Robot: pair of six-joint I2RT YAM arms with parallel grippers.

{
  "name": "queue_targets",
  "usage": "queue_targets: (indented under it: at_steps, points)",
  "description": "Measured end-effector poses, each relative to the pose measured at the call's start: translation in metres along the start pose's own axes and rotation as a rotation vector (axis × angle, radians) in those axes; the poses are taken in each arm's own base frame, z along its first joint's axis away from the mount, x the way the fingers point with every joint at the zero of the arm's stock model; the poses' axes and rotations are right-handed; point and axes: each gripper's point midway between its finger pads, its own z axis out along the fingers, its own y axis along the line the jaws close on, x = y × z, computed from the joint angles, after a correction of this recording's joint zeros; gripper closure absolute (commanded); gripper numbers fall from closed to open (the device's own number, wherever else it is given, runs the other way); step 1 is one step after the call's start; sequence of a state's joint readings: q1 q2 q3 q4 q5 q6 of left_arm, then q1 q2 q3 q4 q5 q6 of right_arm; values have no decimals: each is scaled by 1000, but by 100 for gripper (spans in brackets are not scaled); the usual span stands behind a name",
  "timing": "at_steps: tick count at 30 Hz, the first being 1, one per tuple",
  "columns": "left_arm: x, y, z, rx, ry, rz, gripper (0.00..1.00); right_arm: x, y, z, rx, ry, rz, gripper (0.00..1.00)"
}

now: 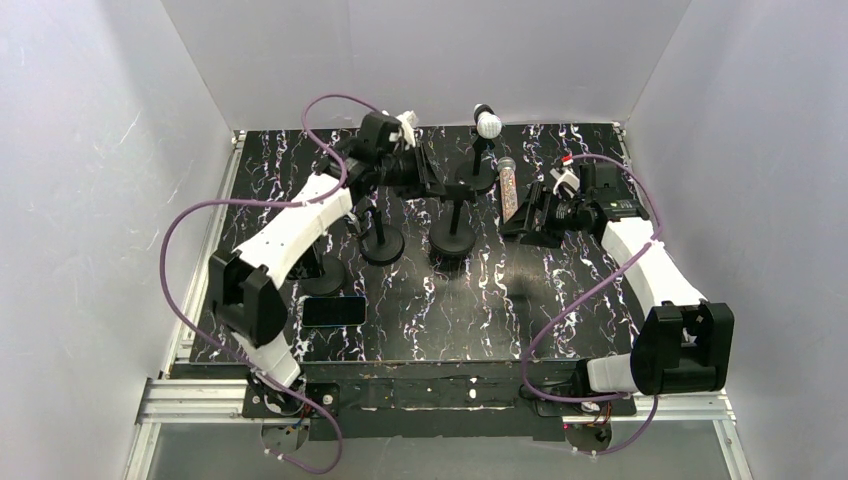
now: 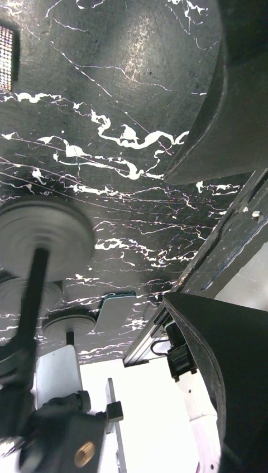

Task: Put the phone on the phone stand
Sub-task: Place the phone stand at the center of the board.

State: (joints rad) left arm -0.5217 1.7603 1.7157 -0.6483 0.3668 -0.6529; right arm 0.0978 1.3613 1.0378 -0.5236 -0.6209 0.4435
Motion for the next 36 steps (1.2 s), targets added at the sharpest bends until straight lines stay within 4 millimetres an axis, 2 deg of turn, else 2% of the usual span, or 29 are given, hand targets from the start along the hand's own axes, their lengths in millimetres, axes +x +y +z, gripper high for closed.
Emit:
queue_targets:
  at_steps: [3, 7, 9, 12, 19, 21, 28, 36]
  points:
    - [27, -7, -5, 7, -14, 4, 100, -2, 7, -8, -6, -11, -24, 21]
    - [59, 5, -1, -24, -22, -17, 100, 1, 17, -18, -25, -25, -51, 21]
    - [70, 12, 3, -47, -22, -26, 100, 3, 20, -22, -34, -26, -56, 22]
    - [77, 14, 2, -51, -59, -22, 100, 5, 26, -26, -52, -28, -63, 21]
    - [88, 16, -3, -41, -106, -6, 78, 16, 40, -35, -118, -7, -74, 21]
    - [90, 15, -3, -30, -110, -2, 68, 18, 45, -38, -142, -2, -80, 21]
    - [85, -6, -11, 47, -150, 13, 40, 24, 58, -43, -198, 20, -79, 21]
    - [83, -17, -28, 79, -174, 51, 22, 50, 69, -33, -254, 101, -46, 20]
